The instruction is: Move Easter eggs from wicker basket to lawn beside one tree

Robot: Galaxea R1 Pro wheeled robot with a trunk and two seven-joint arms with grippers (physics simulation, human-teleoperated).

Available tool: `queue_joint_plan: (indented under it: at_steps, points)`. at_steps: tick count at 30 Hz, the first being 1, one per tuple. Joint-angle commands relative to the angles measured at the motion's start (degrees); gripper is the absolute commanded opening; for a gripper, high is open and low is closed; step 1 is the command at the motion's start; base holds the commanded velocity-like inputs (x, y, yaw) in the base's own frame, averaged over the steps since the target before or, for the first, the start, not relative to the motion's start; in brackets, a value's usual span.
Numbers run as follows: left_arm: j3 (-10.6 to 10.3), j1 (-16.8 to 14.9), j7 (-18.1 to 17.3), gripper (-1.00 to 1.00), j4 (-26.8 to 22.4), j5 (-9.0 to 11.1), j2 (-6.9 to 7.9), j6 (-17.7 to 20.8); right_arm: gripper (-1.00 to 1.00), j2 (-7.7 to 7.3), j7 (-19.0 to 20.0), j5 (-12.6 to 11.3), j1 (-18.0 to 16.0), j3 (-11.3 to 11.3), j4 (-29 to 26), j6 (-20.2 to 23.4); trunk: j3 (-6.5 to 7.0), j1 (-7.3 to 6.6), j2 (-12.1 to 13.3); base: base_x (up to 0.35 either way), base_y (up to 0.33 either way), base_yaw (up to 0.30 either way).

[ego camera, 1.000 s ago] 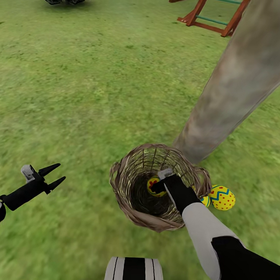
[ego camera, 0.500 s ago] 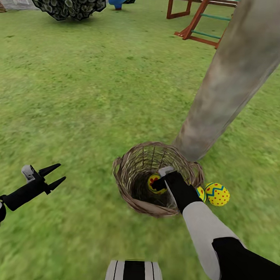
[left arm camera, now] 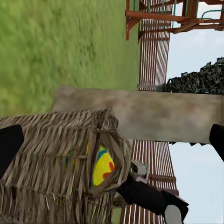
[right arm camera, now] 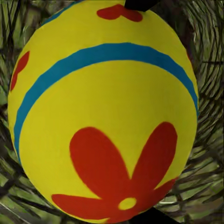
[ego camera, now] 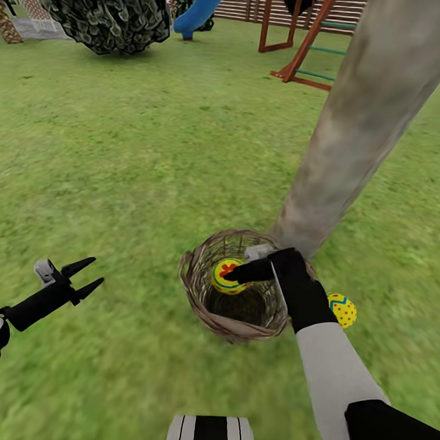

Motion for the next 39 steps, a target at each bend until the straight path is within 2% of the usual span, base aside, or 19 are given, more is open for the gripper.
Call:
queue_joint_plan:
  at_steps: [1, 3, 4, 5, 7, 8, 10, 11, 13, 17, 20, 23, 27, 31, 36, 39]
  points:
    - [0.1, 0.0, -0.2, 1.00, 0.0, -0.2, 0.00, 0.3, -1.00, -1.30, 7.2, 0.9, 0.8, -0.1, -0.6, 0.1, 0.19, -0.04, 0.0, -0.248, 0.000, 0.000]
    - [0.1, 0.0, -0.3, 1.00, 0.0, -0.2, 0.00, 0.3, -1.00, -2.88, 11.5, 0.7, 2.1, -0.6, -3.5, 0.2, 0.63, -0.09, 0.0, -0.240, 0.000, 0.000]
    - [0.1, 0.0, -0.3, 1.00, 0.0, -0.2, 0.00, 0.3, -1.00, -3.22, 12.1, 0.6, 3.1, -1.8, -5.7, 0.2, 0.85, -0.12, 0.0, -0.096, 0.000, 0.000]
    - [0.1, 0.0, -0.2, 1.00, 0.0, -0.2, 0.00, 0.3, -1.00, -3.47, 12.6, 0.6, 7.4, -6.0, -13.5, 0.5, 1.08, -0.14, 0.1, -0.016, 0.000, 0.000]
    - [0.1, 0.0, -0.2, 1.00, 0.0, -0.2, 0.00, 0.2, -1.00, -3.85, 13.3, 0.6, 10.5, -9.4, -18.2, 0.6, 1.52, -0.19, 0.1, -0.004, 0.000, 0.000]
    - [0.1, 0.0, -0.2, 1.00, 0.0, -0.2, 0.00, 0.2, -1.00, -4.07, 14.0, 0.5, 10.8, -10.8, -18.7, 0.6, 1.74, -0.22, 0.1, -0.001, 0.000, 0.000]
    - [0.0, 0.0, -0.2, 1.00, -0.1, -0.2, 0.00, 0.2, -1.00, -4.70, 20.2, 0.6, 11.6, -16.3, -20.0, 0.6, 2.18, -0.27, 0.1, 0.000, 0.000, 0.000]
    - [0.0, 0.0, -0.2, 1.00, -0.1, -0.2, 0.00, 0.2, -1.00, -5.69, 25.3, 0.8, 12.0, -19.3, -20.9, 0.6, 2.41, -0.30, 0.1, 0.000, 0.000, 0.000]
    - [0.0, 0.0, -0.2, 1.00, -0.1, -0.2, -0.11, 0.2, -1.00, -8.11, 32.9, 0.8, 12.6, -23.4, -21.5, 0.6, 2.85, -0.35, 0.2, 0.000, 0.000, 0.000]
    - [0.0, 0.0, -0.2, 1.00, -0.1, -0.2, -0.25, 0.2, -1.00, -10.31, 42.1, 0.6, 14.1, -28.1, -21.7, 0.5, 3.73, -0.45, 0.2, 0.000, 0.000, 0.000]
    - [0.0, 0.2, -0.6, 1.00, 0.5, -0.1, -1.08, 0.1, -1.00, -11.28, 42.7, 1.1, 14.8, -29.1, -21.3, 0.3, 4.17, -0.51, 0.2, 0.000, 0.000, 0.000]
    - [-0.3, 0.3, -0.5, 1.00, -0.2, -0.4, -0.63, 0.1, -1.00, -10.29, 41.7, 1.0, 13.8, -28.1, -21.2, 0.5, 4.83, -0.59, 0.3, 0.000, 0.000, 0.000]
    - [-0.5, 0.3, -0.4, 1.00, -0.4, -0.5, -0.53, 0.1, -1.00, -10.51, 41.4, 1.1, 13.2, -26.8, -21.2, 0.7, 5.72, -0.69, 0.3, -0.114, 0.000, 0.000]
    - [-0.5, 0.3, -0.4, 1.00, -0.4, -0.5, -0.53, 0.1, -1.00, -10.56, 41.5, 1.0, 13.2, -26.8, -21.3, 0.8, 6.61, -0.79, 0.4, -0.335, 0.000, 0.000]
    - [-0.5, 0.3, -0.4, 1.00, -0.4, -0.5, -0.53, 0.1, -1.00, -11.49, 41.8, 0.5, 13.2, -26.7, -21.3, 0.7, 7.71, -0.92, 0.5, -0.343, 0.000, 0.000]
    - [-0.5, 0.3, -0.4, 1.00, -0.4, -0.5, -0.53, 0.1, -1.00, -12.87, 42.0, 0.3, 13.2, -27.1, -21.5, 0.7, 8.38, -1.00, 0.5, -0.167, 0.000, 0.000]
